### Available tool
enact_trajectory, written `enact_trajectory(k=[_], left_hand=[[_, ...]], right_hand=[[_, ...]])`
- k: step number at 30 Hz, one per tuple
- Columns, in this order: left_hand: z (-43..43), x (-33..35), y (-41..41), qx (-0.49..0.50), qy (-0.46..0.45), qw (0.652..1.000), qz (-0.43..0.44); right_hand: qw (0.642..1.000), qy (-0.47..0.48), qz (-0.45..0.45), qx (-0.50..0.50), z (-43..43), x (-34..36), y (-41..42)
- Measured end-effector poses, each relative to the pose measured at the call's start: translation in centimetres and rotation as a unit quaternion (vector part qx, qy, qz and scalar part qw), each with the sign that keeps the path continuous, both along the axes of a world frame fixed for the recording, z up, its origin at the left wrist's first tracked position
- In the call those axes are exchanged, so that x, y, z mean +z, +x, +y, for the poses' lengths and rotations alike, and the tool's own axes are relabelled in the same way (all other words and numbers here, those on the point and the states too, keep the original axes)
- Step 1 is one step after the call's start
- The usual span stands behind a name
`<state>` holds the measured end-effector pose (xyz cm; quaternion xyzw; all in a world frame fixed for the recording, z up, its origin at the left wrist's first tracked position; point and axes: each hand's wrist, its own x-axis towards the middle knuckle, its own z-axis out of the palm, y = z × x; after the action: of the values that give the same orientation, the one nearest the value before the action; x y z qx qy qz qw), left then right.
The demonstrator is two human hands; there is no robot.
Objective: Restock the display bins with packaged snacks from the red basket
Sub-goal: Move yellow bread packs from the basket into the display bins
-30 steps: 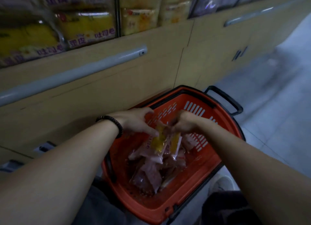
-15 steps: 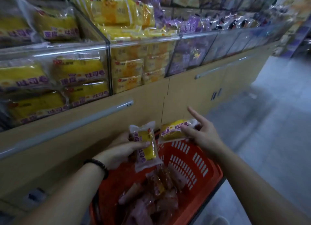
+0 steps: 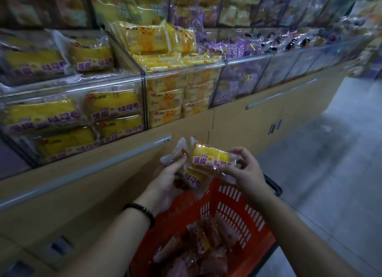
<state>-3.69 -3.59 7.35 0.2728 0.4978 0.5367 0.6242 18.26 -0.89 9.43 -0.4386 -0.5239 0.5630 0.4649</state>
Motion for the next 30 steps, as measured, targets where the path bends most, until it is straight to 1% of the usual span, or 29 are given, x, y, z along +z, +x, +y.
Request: enact_trajectory(k=[2, 4, 5, 8, 10, 12, 13, 14, 16, 17, 19, 20, 21, 23, 24, 27, 30], left_hand=[[-0.3, 0.2, 0.0, 0.014, 0.019, 1.000, 0.013], [-1.0, 0.8, 0.0, 0.029, 0.035, 0.999, 0.019], [-1.5, 1.2, 0.0, 0.032, 0.039, 0.999, 0.014], [-3.2, 3.2, 0.1, 0.028, 0.057, 0.998, 0.022], [-4.5, 5.0, 0.4, 0.021, 0.081, 0.996, 0.031], [-5.8, 7.3, 0.4, 0.017, 0.102, 0.994, 0.037], [-6.4, 8.6, 0.2, 0.019, 0.108, 0.993, 0.045], [-6.9, 9.7, -0.3, 0.019, 0.114, 0.991, 0.060], [-8.2, 12.2, -1.3, 0.024, 0.137, 0.985, 0.107], [-8.9, 13.5, -1.9, 0.033, 0.149, 0.979, 0.136], [-10.3, 16.1, -3.6, 0.064, 0.176, 0.959, 0.212], [-10.9, 17.5, -4.6, 0.072, 0.189, 0.948, 0.246], [-11.6, 19.0, -5.6, 0.078, 0.199, 0.937, 0.275], [-12.6, 21.6, -7.5, 0.071, 0.217, 0.921, 0.315], [-12.8, 22.7, -8.7, 0.071, 0.223, 0.915, 0.328], [-13.0, 25.7, -12.2, 0.093, 0.229, 0.907, 0.342], [-12.5, 28.1, -16.4, 0.127, 0.237, 0.907, 0.325]], right_hand=[[0.996, 0.054, -0.063, 0.029, -0.6, 0.2, 0.0], [0.976, 0.120, -0.181, 0.028, -0.9, 0.3, 0.0], [0.962, 0.151, -0.224, 0.026, -1.0, 0.4, 0.2], [0.927, 0.245, -0.285, 0.003, -1.4, 1.8, 0.2], [0.886, 0.310, -0.341, -0.038, -2.0, 3.4, 0.2], [0.825, 0.370, -0.416, -0.099, -3.0, 5.4, -0.3], [0.803, 0.384, -0.440, -0.120, -3.5, 6.5, -0.7], [0.792, 0.393, -0.449, -0.128, -4.0, 7.6, -1.1], [0.786, 0.411, -0.450, -0.103, -5.2, 9.8, -2.1], [0.771, 0.432, -0.460, -0.082, -5.8, 10.8, -2.5], [0.716, 0.494, -0.489, -0.060, -6.6, 13.1, -3.4], [0.696, 0.515, -0.497, -0.054, -6.9, 14.4, -3.9], [0.686, 0.526, -0.501, -0.048, -7.2, 15.9, -4.5], [0.672, 0.548, -0.497, -0.032, -7.6, 18.5, -5.9], [0.672, 0.555, -0.490, -0.022, -7.7, 19.8, -6.7], [0.700, 0.550, -0.456, -0.014, -7.6, 22.9, -9.4], [0.703, 0.564, -0.433, -0.029, -6.5, 25.0, -12.1]])
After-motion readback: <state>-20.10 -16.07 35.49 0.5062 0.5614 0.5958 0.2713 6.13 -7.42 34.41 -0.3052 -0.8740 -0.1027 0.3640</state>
